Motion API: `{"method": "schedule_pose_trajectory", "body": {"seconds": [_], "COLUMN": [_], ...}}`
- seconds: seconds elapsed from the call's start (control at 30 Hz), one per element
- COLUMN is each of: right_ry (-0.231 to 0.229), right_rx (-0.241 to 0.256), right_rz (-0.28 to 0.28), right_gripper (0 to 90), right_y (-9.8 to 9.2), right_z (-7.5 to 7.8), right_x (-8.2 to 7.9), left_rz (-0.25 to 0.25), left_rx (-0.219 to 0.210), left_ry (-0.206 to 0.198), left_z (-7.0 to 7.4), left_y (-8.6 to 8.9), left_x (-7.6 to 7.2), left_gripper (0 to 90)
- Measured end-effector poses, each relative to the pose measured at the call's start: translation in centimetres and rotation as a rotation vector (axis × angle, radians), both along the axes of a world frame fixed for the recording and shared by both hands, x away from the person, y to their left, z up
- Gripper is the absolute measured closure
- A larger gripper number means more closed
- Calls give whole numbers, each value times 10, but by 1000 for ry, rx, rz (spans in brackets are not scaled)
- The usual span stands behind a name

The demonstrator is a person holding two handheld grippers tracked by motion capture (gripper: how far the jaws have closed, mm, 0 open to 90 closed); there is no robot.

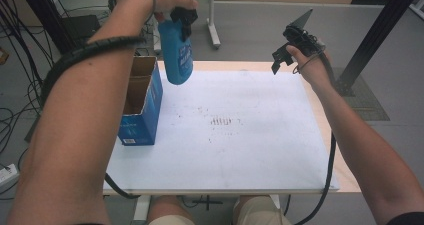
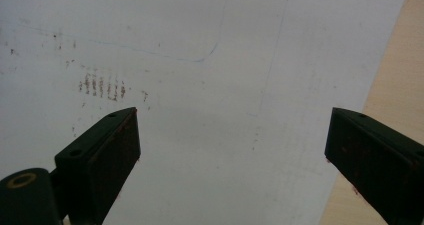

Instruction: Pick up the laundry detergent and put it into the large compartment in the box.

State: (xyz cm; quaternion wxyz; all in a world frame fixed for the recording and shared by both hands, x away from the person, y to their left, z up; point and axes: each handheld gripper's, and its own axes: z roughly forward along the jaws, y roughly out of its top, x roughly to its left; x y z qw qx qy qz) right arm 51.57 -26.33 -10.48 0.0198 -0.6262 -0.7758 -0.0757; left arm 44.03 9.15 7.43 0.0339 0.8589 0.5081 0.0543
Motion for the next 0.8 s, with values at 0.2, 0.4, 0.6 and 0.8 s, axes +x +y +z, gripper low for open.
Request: {"method": "schedule_pose_trajectory", "body": {"seconds": [0.2,0.4,0.6,0.8], "right_ry": [4,3,1,-1], "right_rx": [1,9,13,15], "right_rz": [-1,-3,-1,-1], "right_gripper": [76,76,76,74], "right_y": [-4,-7,-8,-7], "right_z": [1,2,2,2], "right_x": [0,-1,-2,-2], "left_rz": [114,232,330,403], "left_rx": [-6,-10,-5,0], "left_ry": [-28,-57,-61,-64], "left_z": [28,42,48,48], "left_y": [23,50,78,99], "left_x": [-1,-9,-15,-20], "left_gripper": [364,364,364,364]}}
